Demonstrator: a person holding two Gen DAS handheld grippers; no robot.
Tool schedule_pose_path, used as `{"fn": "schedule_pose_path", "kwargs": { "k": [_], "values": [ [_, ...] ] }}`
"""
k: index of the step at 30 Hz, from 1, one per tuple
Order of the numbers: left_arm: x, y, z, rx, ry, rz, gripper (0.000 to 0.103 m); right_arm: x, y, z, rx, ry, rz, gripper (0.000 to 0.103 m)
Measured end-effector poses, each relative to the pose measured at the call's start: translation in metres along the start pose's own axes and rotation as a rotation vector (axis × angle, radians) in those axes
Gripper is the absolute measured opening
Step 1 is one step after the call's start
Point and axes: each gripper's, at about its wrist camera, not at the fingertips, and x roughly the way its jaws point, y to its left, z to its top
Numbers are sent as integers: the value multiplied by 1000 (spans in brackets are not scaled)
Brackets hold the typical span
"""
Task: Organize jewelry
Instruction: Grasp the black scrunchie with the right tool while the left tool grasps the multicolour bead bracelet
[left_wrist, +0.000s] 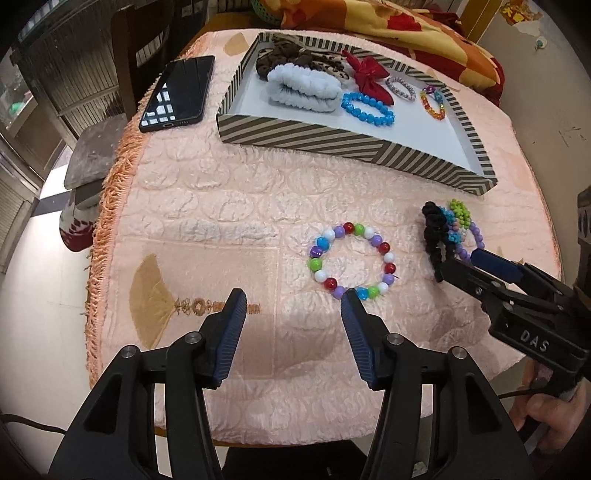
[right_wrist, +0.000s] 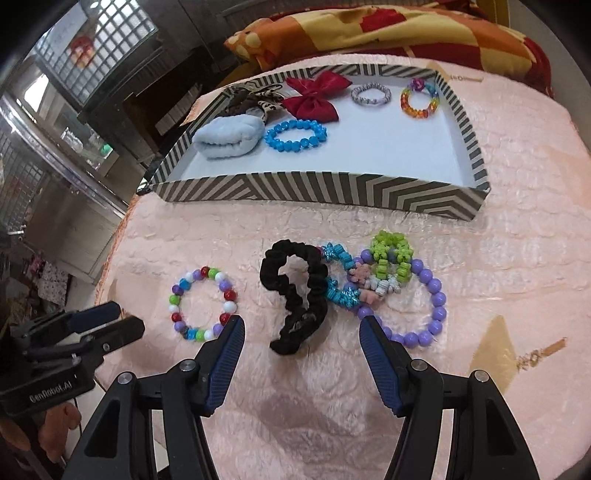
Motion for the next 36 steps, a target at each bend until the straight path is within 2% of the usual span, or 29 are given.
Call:
{"fn": "schedule_pose_path", "kwargs": {
  "k": [2, 4, 6, 10, 17, 24, 26, 27, 33, 35, 36],
  "values": [
    [3, 0, 1, 3, 6, 2, 53, 5, -2, 2, 10, 6, 17, 50],
    [7, 1, 3, 4, 15, 5, 53, 9, -1, 4, 11, 19, 21, 33],
    [8, 2, 5, 1, 19, 6, 53, 10, 1, 3, 1, 16, 12, 24],
    [10, 4, 9, 0, 14, 12, 53, 5, 1, -1, -8, 13, 22, 17],
    [17, 0, 15, 2, 19, -10, 53, -11, -4, -4, -8, -5, 14, 17],
    [30, -8, 22, 18, 28, -3, 55, -2, -2, -8, -25, 29, 0, 18],
    [34, -9, 23, 19, 29, 6, 55, 0, -4, -8, -12, 35, 4, 35],
    [36, -10, 24, 18, 29, 11, 56, -1, -4, -7, -2, 30, 8, 47],
    [47, -12, 27, 18, 42, 21, 55, 2, -9, 0, 37, 13, 52, 48],
    [47, -12, 27, 16, 32, 22, 55, 8, -12, 1, 60, 19, 65, 39],
    [47, -12, 27, 16, 32, 21, 55, 11, -13, 1, 67, 23, 69, 31]
  ]
}}
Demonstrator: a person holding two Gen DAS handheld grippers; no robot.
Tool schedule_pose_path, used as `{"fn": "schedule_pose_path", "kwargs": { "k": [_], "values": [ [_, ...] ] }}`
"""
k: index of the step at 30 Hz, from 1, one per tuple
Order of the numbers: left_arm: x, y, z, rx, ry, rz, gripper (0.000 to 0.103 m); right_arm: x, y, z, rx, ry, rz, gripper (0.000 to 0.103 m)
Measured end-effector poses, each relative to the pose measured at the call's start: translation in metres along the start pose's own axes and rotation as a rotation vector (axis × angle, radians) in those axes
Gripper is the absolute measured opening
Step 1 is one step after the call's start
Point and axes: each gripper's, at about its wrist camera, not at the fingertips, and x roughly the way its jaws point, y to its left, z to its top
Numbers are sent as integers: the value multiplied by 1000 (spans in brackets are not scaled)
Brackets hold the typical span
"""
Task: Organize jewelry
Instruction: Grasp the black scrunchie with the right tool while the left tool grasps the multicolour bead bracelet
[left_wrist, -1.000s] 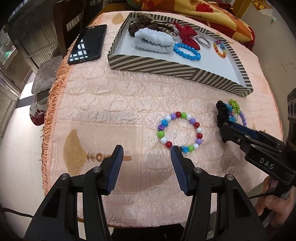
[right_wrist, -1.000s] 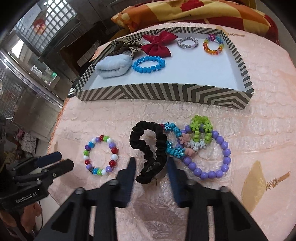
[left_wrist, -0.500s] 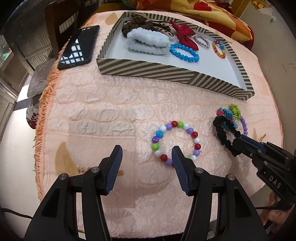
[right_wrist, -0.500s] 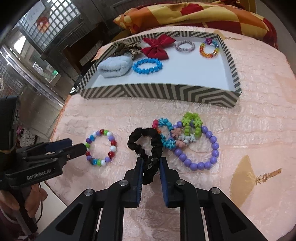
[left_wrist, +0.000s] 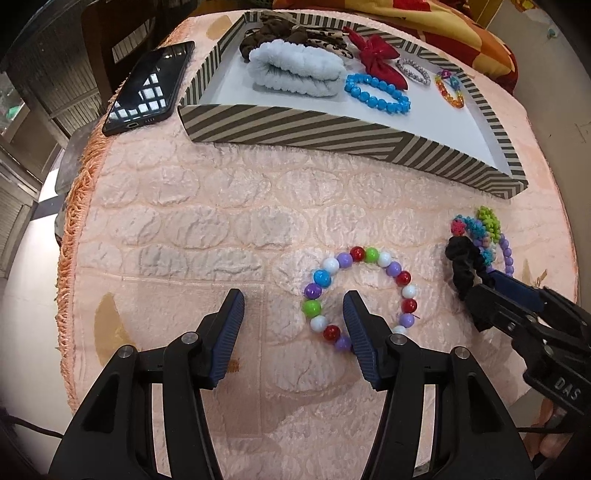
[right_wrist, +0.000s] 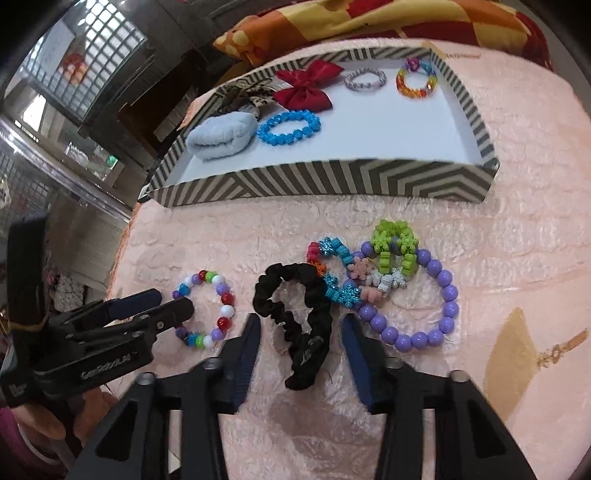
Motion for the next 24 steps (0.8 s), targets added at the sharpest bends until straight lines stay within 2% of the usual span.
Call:
{"fn": "schedule_pose_path", "kwargs": {
  "k": [2, 4, 5, 6, 8, 24],
  "values": [
    [0, -1, 0, 4, -4, -5, 53, 2, -2, 0, 8, 1, -4, 21],
    [0, -2, 0, 13, -16, -3, 34, 0, -2, -1, 8, 3, 3, 12],
    [0, -3, 0, 20, -19, 0, 27, -3, -2, -2, 7, 1, 5, 12],
    [0, -3, 0, 25, -13, -14, 16, -6, -1, -3, 0, -2, 3, 12],
    [-2, -3, 0, 30, -14, -21, 9, -14, 0, -3, -2, -15, 11, 12],
    [-59, -22, 10, 127, -126, -16, 8, -76, 11, 19, -29, -141, 62, 12]
  ]
}}
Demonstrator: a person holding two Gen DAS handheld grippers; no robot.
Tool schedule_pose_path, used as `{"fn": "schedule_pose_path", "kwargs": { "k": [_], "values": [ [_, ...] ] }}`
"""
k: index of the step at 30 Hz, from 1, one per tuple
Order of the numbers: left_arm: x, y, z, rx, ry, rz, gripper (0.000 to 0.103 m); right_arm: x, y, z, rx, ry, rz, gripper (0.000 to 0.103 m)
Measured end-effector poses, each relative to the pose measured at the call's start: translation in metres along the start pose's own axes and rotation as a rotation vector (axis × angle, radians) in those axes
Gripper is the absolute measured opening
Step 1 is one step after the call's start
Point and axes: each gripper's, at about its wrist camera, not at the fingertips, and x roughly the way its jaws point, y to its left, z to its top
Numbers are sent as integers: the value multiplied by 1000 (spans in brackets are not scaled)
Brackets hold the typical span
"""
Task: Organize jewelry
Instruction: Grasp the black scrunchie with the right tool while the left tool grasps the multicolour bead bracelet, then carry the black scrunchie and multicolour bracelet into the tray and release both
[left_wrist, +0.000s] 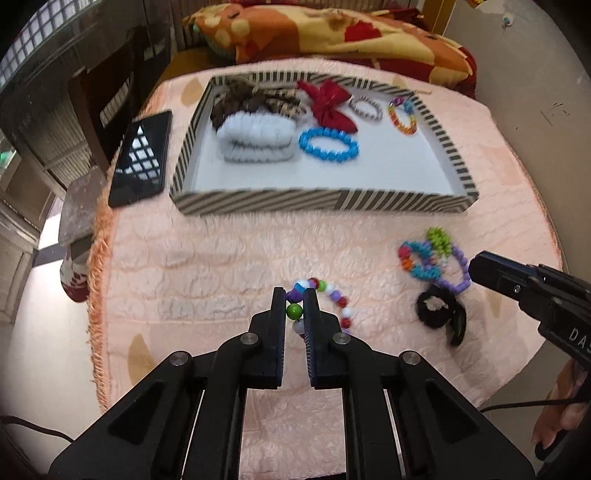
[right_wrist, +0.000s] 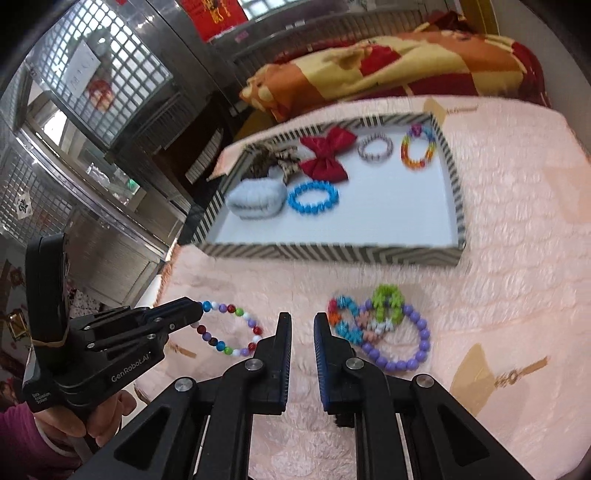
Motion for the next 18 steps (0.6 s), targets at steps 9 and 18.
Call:
{"fn": "schedule_pose_path", "kwargs": {
  "k": [9, 18],
  "values": [
    [-18, -3, 29, 21, -44, -19, 8, -2, -4, 6, -45, 40, -65, 17],
    [-11, 0, 31, 19, -20, -22, 8, 52, -12, -39, -66, 196, -143, 32]
  ]
}}
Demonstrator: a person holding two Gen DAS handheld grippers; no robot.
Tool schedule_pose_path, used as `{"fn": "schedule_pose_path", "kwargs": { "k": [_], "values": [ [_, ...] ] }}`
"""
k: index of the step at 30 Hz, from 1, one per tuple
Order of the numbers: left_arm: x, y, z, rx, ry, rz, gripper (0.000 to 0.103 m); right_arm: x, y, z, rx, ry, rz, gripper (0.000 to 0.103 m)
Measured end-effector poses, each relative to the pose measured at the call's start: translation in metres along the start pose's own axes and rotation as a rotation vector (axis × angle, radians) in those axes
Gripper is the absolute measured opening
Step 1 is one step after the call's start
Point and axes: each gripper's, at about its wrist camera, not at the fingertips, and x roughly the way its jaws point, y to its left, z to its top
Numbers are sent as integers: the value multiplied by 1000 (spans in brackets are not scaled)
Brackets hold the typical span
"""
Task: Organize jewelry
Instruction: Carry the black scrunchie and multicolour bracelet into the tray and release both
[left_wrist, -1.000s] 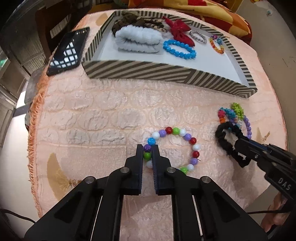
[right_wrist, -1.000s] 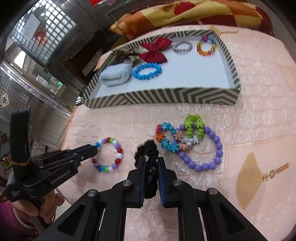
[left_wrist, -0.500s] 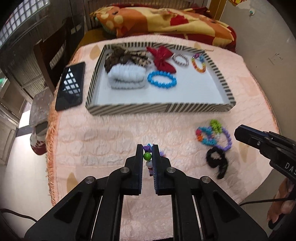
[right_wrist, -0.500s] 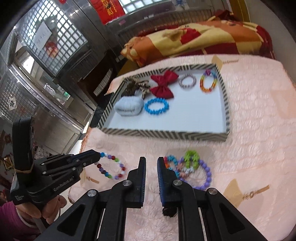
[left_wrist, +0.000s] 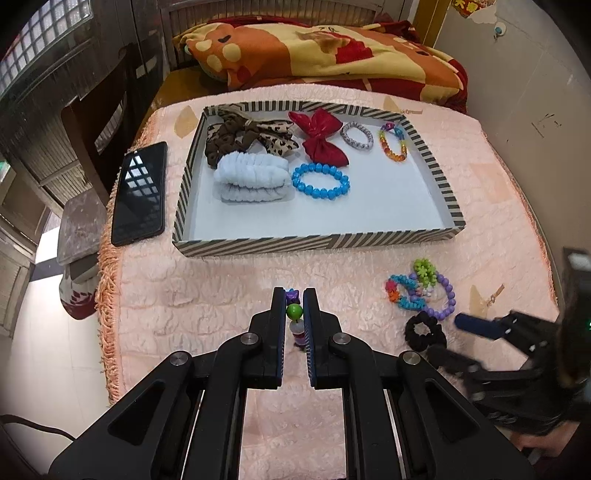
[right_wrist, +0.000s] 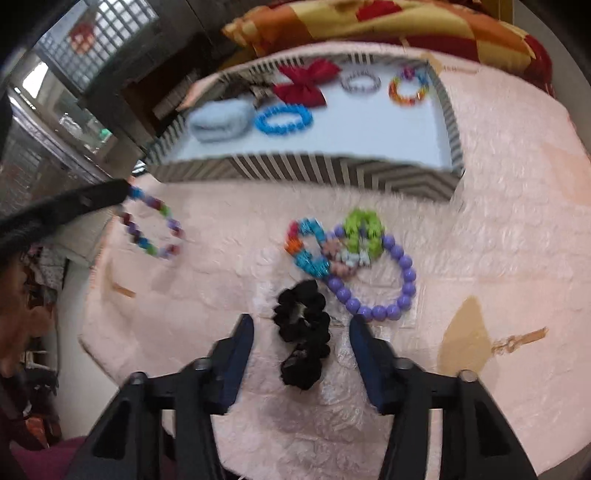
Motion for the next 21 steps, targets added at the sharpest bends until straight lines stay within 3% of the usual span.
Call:
{"fn": "schedule_pose_path", "kwargs": {
  "k": [1, 4, 14, 21],
  "values": [
    [1, 0, 0, 0, 2, 0, 8, 7, -3, -1, 11, 5, 8, 22],
    [3, 0, 0, -1, 7, -1, 8, 9, -8, -2, 28, -2, 28, 11],
    [-16, -7, 20, 19, -30, -22, 8, -48, -24, 26, 80, -141, 111, 10],
    [-26, -19, 52, 57, -66, -54, 8, -62, -34, 66, 106, -207, 81, 10]
  ]
}}
